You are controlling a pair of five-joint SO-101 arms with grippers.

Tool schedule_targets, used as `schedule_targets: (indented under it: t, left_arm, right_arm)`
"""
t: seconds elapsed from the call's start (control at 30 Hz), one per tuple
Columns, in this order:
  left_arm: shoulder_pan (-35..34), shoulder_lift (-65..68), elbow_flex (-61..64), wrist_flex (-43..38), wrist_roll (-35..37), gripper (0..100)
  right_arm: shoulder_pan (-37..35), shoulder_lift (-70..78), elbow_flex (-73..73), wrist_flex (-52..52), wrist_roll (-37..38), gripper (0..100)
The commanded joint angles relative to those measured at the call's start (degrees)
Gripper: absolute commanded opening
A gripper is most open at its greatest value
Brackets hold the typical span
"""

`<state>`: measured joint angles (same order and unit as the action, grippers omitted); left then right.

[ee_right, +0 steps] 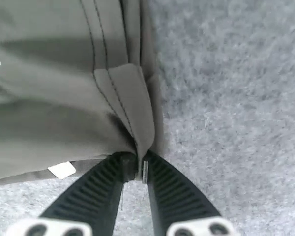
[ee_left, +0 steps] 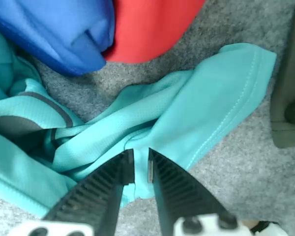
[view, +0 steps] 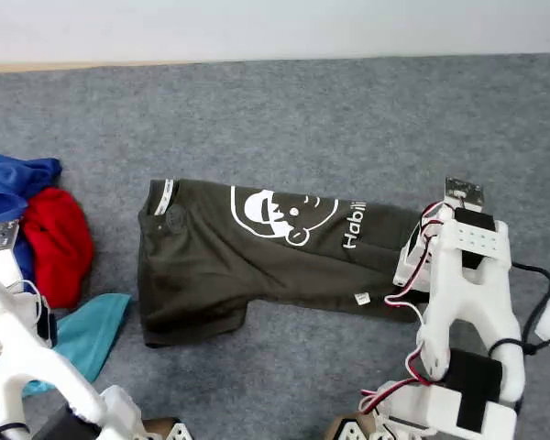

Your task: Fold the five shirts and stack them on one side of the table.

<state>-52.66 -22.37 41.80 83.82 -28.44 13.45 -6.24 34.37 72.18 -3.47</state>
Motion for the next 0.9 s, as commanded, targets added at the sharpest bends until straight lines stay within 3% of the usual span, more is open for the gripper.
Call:
schedule_targets:
  t: [0.0, 0.13, 0.27, 0.37, 0.67, 0.87]
  left_arm:
    - [0.1, -1.7, -0.1, 0.7, 0.0, 5]
    - [0.1, -1.5, 0.0, 0.7, 0.0, 5]
    - [0.1, -1.3, 0.0, 0.7, 0.0, 5]
    - [0.3, -1.3, 0.0, 0.7, 0.0, 5]
    - [0.3, -1.3, 0.0, 0.7, 0.0, 5]
    - [0.3, -1.3, 0.0, 0.7, 0.0, 5]
  right_arm:
    - [0.5, -0.2, -1.8, 1.2, 3.3, 0.9]
    - [0.8, -0.2, -2.1, 2.7, 6.2, 3.9]
    - [0.8, -0.2, -4.6, 8.5, 5.9, 20.0]
    - [0.8, -0.2, -7.8, 12.0, 5.9, 26.6]
    - [0.5, 0.3, -18.6, 13.6, 6.2, 27.4]
    - [-2.1, 1.7, -18.5, 4.6, 6.3, 27.3]
